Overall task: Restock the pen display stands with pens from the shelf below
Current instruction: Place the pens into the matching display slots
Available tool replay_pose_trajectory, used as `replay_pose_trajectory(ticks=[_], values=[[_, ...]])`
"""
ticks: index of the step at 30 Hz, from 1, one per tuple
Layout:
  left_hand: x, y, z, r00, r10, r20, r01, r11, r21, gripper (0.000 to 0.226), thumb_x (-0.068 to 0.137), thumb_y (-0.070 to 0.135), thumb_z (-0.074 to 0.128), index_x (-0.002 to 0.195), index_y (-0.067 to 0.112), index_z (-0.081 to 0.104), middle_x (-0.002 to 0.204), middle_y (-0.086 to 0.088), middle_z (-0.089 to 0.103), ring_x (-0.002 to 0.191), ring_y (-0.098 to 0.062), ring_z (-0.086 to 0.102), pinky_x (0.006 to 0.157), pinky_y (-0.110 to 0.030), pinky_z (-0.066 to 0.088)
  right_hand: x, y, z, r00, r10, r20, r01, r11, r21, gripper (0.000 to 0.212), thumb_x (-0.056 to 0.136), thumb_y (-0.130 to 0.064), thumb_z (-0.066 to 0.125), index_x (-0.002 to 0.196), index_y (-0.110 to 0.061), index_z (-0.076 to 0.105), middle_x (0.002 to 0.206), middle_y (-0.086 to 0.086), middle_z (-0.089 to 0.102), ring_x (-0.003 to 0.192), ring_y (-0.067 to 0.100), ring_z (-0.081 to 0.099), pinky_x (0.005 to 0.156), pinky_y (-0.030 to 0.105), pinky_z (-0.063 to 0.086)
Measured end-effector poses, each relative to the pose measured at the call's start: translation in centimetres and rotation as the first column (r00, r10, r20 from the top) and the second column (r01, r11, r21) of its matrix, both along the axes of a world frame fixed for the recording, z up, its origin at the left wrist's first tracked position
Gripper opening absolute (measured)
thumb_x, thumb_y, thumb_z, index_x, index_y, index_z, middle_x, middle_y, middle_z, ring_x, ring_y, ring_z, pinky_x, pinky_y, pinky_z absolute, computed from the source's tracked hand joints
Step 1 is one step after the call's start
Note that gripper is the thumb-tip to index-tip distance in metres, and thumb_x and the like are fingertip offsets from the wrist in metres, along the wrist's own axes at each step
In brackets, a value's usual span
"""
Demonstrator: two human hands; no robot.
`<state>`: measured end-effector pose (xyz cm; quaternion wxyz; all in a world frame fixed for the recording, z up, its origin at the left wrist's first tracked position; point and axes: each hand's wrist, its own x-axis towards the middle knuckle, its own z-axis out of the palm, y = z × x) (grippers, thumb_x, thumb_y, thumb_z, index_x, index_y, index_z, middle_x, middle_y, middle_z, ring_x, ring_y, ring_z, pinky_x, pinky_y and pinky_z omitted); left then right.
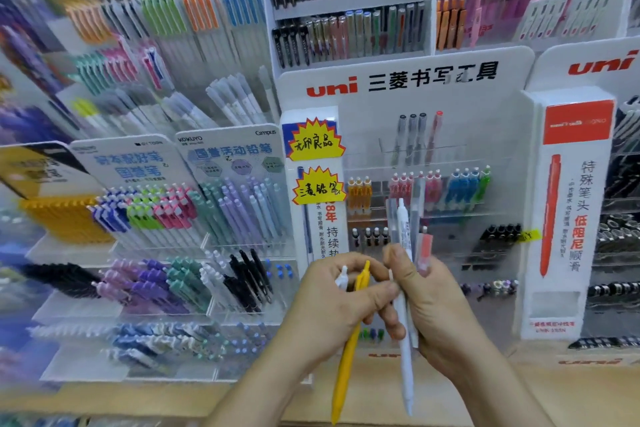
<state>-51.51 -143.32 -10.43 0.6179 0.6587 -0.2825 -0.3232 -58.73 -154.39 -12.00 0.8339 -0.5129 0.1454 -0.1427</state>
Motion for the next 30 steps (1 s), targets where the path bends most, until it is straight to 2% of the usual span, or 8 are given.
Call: replay_pose_trajectory(ticks=[5,9,17,21,24,26,28,30], values=[[3.3,6.3,-0.1,0.973,0.231,-0.006,-0.231,0.968,-0.095,0.008,0.088,0.008,0.066,0.083,0.003,0.062,0.048,-0.002,0.052,0.043,-0.016,0.049,0.050,-0.022,0.041,3.6,5.2,0.8,0.983,0.180,-0.040,-0.184,0.976,-0.119,0.041,0.084,-0.043,0.051,0.087,-0.003,0.058,0.057,0.016,0.062,0.042,0.023,0.056,0.042,0.026,0.048],[7.1,13.0,0.4,0.895,0.443,0.055,-0.432,0.891,-0.139,0.008,0.085,0.016,0.066,0.081,0.009,0.064,0.048,0.000,0.050,0.044,-0.011,0.045,0.047,-0.019,0.038,6.8,11.1,0.5,0.962,0.271,-0.045,-0.274,0.938,-0.211,0.032,0.086,-0.031,0.058,0.084,0.001,0.054,0.062,0.011,0.060,0.042,0.024,0.054,0.042,0.027,0.044],[15.8,28.3,1.6,0.953,0.303,0.018,-0.301,0.951,-0.070,0.018,0.075,0.035,0.066,0.078,0.018,0.072,0.054,-0.004,0.060,0.047,-0.011,0.050,0.047,-0.017,0.038,14.5,25.4,0.1,0.947,0.319,-0.017,-0.320,0.947,-0.032,0.028,0.087,-0.023,0.063,0.084,0.002,0.053,0.061,0.017,0.052,0.032,0.019,0.041,0.036,0.021,0.034],[19.3,32.5,2.0,0.980,0.197,0.007,-0.197,0.979,-0.046,0.021,0.080,0.029,0.066,0.079,0.009,0.068,0.056,-0.007,0.059,0.047,-0.012,0.047,0.047,-0.020,0.038,17.1,29.5,0.8,0.932,0.358,-0.047,-0.357,0.934,0.030,0.023,0.085,-0.024,0.058,0.079,-0.002,0.061,0.060,0.018,0.052,0.033,0.020,0.043,0.036,0.023,0.038],[21.1,33.6,2.5,0.968,0.235,0.087,-0.232,0.972,-0.036,0.017,0.089,0.017,0.062,0.078,0.005,0.063,0.059,-0.006,0.062,0.045,-0.007,0.051,0.045,-0.015,0.039,19.1,30.8,0.9,0.926,0.372,-0.062,-0.372,0.928,0.012,0.024,0.089,-0.025,0.057,0.083,-0.003,0.064,0.061,0.016,0.053,0.039,0.022,0.047,0.041,0.028,0.042],[22.6,33.7,2.4,0.943,0.273,0.190,-0.276,0.961,-0.010,0.014,0.089,0.020,0.063,0.080,0.010,0.064,0.064,-0.001,0.065,0.051,-0.004,0.055,0.051,-0.013,0.041,20.5,30.9,0.9,0.938,0.340,-0.072,-0.343,0.939,-0.034,0.026,0.088,-0.025,0.056,0.086,0.000,0.062,0.059,0.015,0.053,0.039,0.021,0.045,0.041,0.026,0.040],[24.5,33.7,2.3,0.890,0.315,0.329,-0.341,0.940,0.021,0.013,0.089,0.026,0.065,0.078,0.018,0.066,0.067,0.009,0.063,0.059,0.000,0.054,0.057,-0.012,0.040,21.8,30.4,0.8,0.949,0.304,-0.085,-0.312,0.944,-0.109,0.027,0.085,-0.028,0.058,0.075,-0.004,0.062,0.055,0.012,0.052,0.039,0.020,0.044,0.040,0.025,0.039],[26.4,33.8,2.4,0.847,0.369,0.382,-0.411,0.911,0.031,0.019,0.091,0.027,0.063,0.074,0.018,0.066,0.058,0.015,0.056,0.051,0.002,0.045,0.051,-0.011,0.035,22.9,29.6,0.5,0.958,0.270,-0.093,-0.282,0.947,-0.156,0.029,0.083,-0.030,0.058,0.070,-0.004,0.058,0.054,0.011,0.053,0.039,0.020,0.044,0.042,0.026,0.039]])
